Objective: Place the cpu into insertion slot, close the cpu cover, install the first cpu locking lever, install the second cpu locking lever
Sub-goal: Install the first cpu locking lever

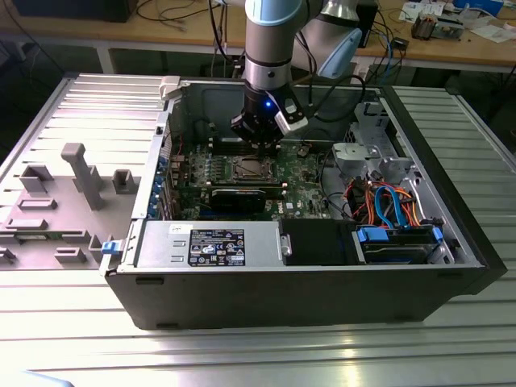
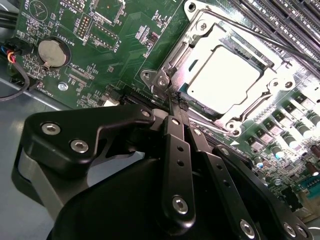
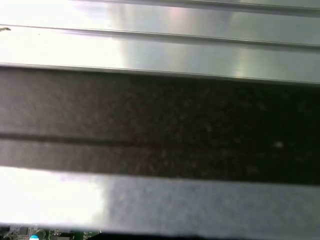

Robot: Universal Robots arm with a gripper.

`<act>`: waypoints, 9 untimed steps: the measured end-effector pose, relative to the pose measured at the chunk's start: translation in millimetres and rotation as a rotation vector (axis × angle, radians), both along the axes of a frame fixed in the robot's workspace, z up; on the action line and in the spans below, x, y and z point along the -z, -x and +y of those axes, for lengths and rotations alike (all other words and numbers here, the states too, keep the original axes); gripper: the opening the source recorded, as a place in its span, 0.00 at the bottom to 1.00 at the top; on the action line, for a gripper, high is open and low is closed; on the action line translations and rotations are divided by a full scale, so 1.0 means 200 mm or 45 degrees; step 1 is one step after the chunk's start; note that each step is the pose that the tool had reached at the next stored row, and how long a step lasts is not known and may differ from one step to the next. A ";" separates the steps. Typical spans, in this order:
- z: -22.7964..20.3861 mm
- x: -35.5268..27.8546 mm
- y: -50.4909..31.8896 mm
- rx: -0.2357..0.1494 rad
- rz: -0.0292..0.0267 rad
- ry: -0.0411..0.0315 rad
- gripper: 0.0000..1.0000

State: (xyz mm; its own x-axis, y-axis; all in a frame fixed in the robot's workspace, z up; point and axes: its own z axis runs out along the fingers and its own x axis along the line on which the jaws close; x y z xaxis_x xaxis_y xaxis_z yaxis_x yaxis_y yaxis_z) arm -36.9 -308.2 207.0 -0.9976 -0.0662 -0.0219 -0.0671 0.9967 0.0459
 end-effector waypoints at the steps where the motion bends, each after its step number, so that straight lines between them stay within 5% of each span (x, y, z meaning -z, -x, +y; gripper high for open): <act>1: 0.000 0.001 0.000 0.000 0.0001 0.0006 0.11; 9: 0.000 0.013 -0.002 0.000 0.0003 0.0097 0.11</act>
